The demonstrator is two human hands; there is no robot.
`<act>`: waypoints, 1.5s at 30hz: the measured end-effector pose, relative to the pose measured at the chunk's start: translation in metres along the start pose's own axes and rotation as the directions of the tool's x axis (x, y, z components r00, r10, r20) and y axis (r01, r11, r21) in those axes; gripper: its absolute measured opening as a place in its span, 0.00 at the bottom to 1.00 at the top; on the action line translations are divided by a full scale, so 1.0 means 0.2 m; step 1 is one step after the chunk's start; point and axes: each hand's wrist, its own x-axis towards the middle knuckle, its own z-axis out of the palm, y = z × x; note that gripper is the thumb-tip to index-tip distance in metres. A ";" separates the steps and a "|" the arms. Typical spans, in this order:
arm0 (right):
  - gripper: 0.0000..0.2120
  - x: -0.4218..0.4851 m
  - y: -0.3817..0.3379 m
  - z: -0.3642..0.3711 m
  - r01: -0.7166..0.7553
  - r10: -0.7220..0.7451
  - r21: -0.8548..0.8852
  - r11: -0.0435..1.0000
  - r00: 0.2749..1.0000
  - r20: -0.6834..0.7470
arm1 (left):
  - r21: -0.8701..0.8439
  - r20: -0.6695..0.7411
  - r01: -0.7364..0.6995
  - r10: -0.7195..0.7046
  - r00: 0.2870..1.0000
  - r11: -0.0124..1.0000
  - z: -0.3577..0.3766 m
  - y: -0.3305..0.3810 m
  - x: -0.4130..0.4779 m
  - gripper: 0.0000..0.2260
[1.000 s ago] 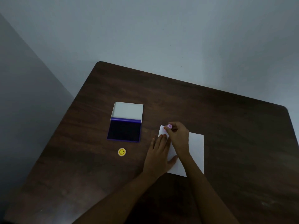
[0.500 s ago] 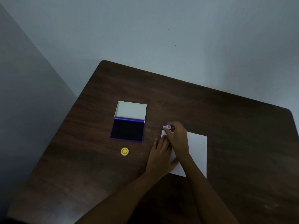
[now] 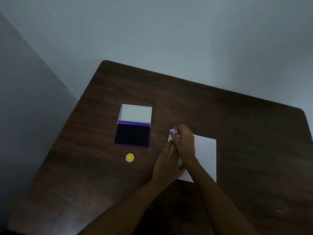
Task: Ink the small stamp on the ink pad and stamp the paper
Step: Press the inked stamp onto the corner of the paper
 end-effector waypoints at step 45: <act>0.04 -0.10 -0.17 -0.40 -0.446 0.481 0.874 -0.190 0.734 0.479 | -0.182 -0.061 0.091 -0.104 0.993 0.979 -0.35 -0.05 -0.01 0.25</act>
